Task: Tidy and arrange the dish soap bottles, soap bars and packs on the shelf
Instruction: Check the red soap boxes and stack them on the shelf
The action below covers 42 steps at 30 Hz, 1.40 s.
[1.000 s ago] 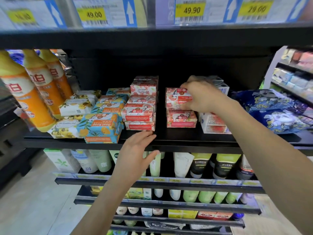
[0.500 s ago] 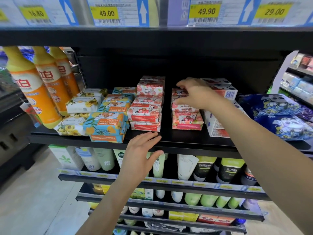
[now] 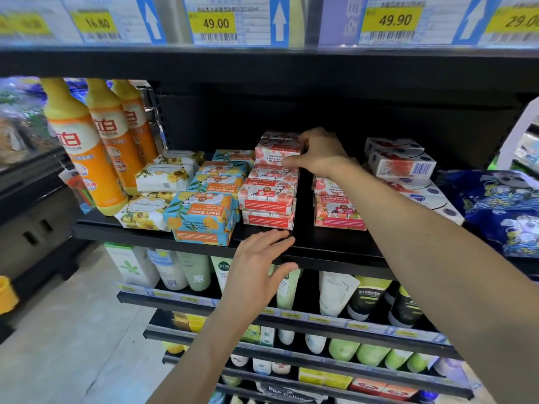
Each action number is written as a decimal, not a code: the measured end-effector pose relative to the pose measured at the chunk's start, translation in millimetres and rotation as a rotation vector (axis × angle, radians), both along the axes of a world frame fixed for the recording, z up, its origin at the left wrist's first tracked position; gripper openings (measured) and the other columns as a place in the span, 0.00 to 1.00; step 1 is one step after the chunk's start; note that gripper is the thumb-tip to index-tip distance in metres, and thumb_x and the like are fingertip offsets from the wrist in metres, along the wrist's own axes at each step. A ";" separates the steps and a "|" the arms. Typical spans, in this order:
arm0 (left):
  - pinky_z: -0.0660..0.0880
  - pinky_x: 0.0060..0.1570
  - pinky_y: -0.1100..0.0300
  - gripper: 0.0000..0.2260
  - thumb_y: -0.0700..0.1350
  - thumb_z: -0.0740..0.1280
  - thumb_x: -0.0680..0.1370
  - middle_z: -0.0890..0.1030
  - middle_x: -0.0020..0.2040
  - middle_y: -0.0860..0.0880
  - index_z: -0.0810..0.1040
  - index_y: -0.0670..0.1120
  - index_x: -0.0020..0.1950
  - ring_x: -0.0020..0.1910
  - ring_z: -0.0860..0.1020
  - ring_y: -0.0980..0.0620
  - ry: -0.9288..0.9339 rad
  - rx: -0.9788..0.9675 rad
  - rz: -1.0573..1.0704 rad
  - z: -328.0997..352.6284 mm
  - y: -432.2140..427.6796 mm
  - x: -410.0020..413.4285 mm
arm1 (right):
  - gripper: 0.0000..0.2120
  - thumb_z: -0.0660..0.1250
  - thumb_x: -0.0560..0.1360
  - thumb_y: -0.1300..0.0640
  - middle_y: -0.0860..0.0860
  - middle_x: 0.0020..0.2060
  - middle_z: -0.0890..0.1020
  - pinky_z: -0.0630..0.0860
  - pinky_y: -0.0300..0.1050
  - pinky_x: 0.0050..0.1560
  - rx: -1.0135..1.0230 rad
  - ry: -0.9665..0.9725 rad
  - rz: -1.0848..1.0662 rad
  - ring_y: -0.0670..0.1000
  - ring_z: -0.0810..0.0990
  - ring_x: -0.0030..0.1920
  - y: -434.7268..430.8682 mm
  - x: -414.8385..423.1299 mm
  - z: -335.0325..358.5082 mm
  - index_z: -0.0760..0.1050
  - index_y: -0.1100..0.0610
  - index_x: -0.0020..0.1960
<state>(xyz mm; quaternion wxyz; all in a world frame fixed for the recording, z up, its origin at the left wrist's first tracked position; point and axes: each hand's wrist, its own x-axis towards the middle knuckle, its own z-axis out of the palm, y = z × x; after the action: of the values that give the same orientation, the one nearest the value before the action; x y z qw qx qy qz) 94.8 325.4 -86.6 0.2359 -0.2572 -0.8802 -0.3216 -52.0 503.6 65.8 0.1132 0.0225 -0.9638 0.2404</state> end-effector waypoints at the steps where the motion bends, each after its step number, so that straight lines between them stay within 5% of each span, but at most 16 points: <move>1: 0.60 0.71 0.56 0.21 0.50 0.75 0.76 0.80 0.68 0.53 0.81 0.48 0.69 0.69 0.70 0.55 0.003 -0.003 0.000 -0.2 0.1 -0.2 | 0.36 0.78 0.68 0.37 0.51 0.62 0.78 0.79 0.52 0.58 -0.008 0.010 -0.004 0.54 0.79 0.60 -0.2 1.0 -0.7 0.73 0.53 0.68; 8: 0.62 0.70 0.55 0.20 0.52 0.74 0.77 0.80 0.68 0.53 0.81 0.49 0.68 0.68 0.73 0.53 0.017 -0.003 0.011 -1.2 0.6 -1.8 | 0.35 0.81 0.68 0.44 0.51 0.63 0.79 0.78 0.47 0.60 -0.155 0.053 0.002 0.52 0.80 0.59 6.6 28.7 6.4 0.74 0.54 0.69; 16: 0.63 0.74 0.54 0.23 0.49 0.76 0.76 0.75 0.68 0.60 0.78 0.51 0.71 0.69 0.67 0.61 -0.116 0.036 -0.024 14.0 -0.4 5.7 | 0.34 0.82 0.67 0.45 0.44 0.55 0.81 0.76 0.32 0.48 -0.256 0.200 0.073 0.40 0.80 0.51 18.1 124.1 3.1 0.76 0.54 0.68; 20: 0.70 0.70 0.59 0.27 0.50 0.77 0.75 0.78 0.66 0.63 0.74 0.58 0.73 0.70 0.73 0.61 -0.344 0.353 -0.137 33.7 -5.5 20.9 | 0.33 0.82 0.66 0.47 0.44 0.59 0.79 0.72 0.30 0.58 -0.308 0.290 0.119 0.40 0.78 0.57 27.9 172.5 -17.9 0.76 0.50 0.68; 24: 0.78 0.64 0.54 0.28 0.55 0.76 0.73 0.83 0.64 0.54 0.73 0.54 0.72 0.65 0.80 0.51 -0.543 0.833 -0.278 48.7 -2.3 43.3 | 0.32 0.83 0.67 0.53 0.40 0.61 0.77 0.73 0.42 0.67 -0.382 0.309 0.186 0.43 0.77 0.63 35.0 212.0 -42.1 0.75 0.47 0.68; 26: 0.79 0.62 0.52 0.28 0.59 0.72 0.74 0.84 0.63 0.48 0.76 0.47 0.70 0.63 0.82 0.47 -0.624 0.942 -0.312 53.2 2.7 53.2 | 0.32 0.83 0.67 0.54 0.38 0.61 0.77 0.71 0.38 0.67 -0.405 0.309 0.213 0.41 0.76 0.65 35.6 224.6 -54.1 0.75 0.46 0.67; 35: 0.77 0.64 0.43 0.21 0.50 0.73 0.74 0.86 0.56 0.44 0.81 0.42 0.65 0.57 0.85 0.46 -0.765 1.045 -0.175 53.3 10.5 75.7 | 0.36 0.80 0.70 0.55 0.39 0.66 0.76 0.75 0.39 0.65 -0.682 0.137 0.217 0.43 0.74 0.69 28.8 251.8 -91.0 0.69 0.40 0.73; 39: 0.76 0.65 0.44 0.19 0.48 0.75 0.76 0.86 0.58 0.45 0.81 0.43 0.65 0.59 0.84 0.46 -0.787 1.020 -0.168 49.0 8.7 80.1 | 0.34 0.76 0.66 0.43 0.42 0.61 0.83 0.80 0.42 0.57 -1.002 0.020 0.095 0.43 0.82 0.60 19.5 258.3 -95.6 0.73 0.44 0.71; 42: 0.76 0.64 0.45 0.21 0.49 0.72 0.72 0.87 0.56 0.45 0.81 0.45 0.65 0.57 0.85 0.47 -0.790 1.013 -0.152 45.8 8.6 83.1 | 0.26 0.73 0.68 0.46 0.44 0.54 0.86 0.79 0.36 0.52 -1.119 -0.024 0.073 0.43 0.85 0.54 13.5 259.3 -98.3 0.78 0.48 0.65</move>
<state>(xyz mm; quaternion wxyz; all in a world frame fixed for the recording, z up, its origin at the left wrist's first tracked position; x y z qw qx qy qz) 178.0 333.9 -40.8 -0.0372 -0.0377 -0.6192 -0.7835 207.3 517.2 -32.5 0.0887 -0.0106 -0.6891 0.7191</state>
